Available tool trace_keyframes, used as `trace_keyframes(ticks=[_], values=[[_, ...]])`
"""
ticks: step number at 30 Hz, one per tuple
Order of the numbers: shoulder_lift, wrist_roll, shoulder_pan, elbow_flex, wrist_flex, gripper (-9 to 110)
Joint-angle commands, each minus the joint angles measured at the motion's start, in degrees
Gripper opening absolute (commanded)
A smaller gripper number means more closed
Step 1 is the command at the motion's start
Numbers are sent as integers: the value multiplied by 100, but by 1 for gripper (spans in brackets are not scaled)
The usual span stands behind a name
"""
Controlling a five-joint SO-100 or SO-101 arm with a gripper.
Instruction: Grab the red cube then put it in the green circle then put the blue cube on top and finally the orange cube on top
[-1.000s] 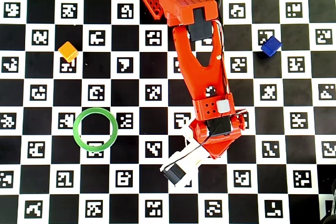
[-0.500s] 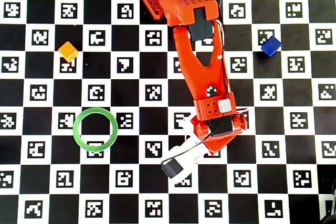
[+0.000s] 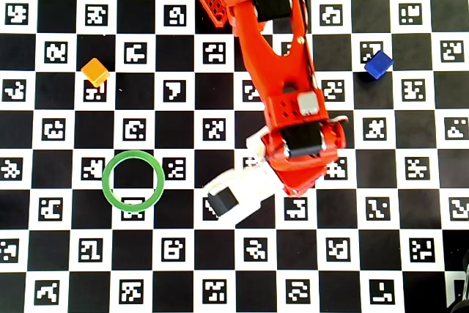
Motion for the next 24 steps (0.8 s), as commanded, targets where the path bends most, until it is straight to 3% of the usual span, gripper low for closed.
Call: trace_keyframes(ticks=[1, 15, 24], values=[[888, -79, 615, -97, 158, 10], [765, -281, 2716, -791, 202, 10], [-62, -378, 3375, -1371, -53, 10]])
